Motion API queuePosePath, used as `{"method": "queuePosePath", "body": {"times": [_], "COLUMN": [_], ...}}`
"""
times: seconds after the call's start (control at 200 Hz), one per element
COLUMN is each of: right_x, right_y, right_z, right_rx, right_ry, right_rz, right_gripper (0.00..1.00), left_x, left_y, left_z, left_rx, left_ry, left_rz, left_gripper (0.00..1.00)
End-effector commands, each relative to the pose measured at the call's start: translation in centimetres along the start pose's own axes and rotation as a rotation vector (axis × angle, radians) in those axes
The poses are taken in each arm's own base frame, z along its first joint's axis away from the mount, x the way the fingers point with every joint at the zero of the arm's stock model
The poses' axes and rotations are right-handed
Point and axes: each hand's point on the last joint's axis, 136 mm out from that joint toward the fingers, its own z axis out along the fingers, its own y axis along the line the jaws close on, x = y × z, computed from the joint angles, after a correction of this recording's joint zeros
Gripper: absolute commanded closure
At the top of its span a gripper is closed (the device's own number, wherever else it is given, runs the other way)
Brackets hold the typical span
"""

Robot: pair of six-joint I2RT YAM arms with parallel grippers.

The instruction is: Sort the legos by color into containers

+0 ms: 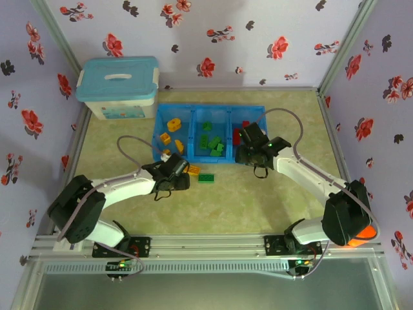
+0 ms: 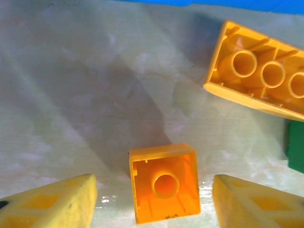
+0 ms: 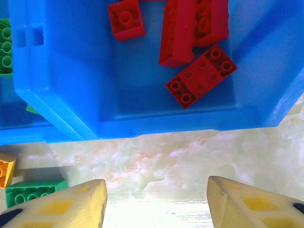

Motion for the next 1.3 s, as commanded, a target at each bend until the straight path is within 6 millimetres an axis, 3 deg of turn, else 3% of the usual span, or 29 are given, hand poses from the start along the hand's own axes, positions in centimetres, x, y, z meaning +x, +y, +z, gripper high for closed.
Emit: {"method": "queuePosePath", "body": {"times": [0.0,0.19,0.37,0.745,0.975,1.12,1.17,1.245,1.295], "right_x": [0.1,0.4,0.9,3.0,4.2,4.6,4.7,4.8,4.8], "right_y": [-0.3,-0.4,-0.6,-0.4,0.1,0.1,0.1,0.0,-0.1], "right_z": [-0.3,0.0,0.4,1.7,1.5,1.3,1.1,0.9,0.6], "right_rx": [0.005,0.003,0.003,-0.013,-0.019,-0.023,-0.025,-0.024,-0.025], "right_ry": [-0.020,-0.015,-0.007,0.019,0.020,0.016,0.015,0.012,0.008], "right_rz": [0.018,0.022,0.026,0.043,0.028,0.028,0.028,0.026,0.024], "right_gripper": [0.43,0.43,0.44,0.45,0.45,0.45,0.45,0.45,0.45], "left_x": [-0.4,-0.4,-2.3,-10.3,-15.4,-17.3,-17.7,-18.2,-18.3], "left_y": [-0.2,0.0,0.3,0.5,0.9,0.6,0.6,0.8,0.7], "left_z": [0.4,0.4,-1.9,-6.4,-5.7,-4.5,-4.0,-3.5,-3.6], "left_rx": [-0.021,-0.047,-0.069,-0.006,0.038,0.035,0.029,0.011,0.008], "left_ry": [-0.002,0.010,-0.050,-0.184,-0.164,-0.152,-0.142,-0.122,-0.114], "left_rz": [0.023,0.036,0.051,0.005,-0.046,-0.049,-0.052,-0.068,-0.067], "left_gripper": [0.44,0.60,0.65,0.65,0.65,0.64,0.61,0.35,0.27]}}
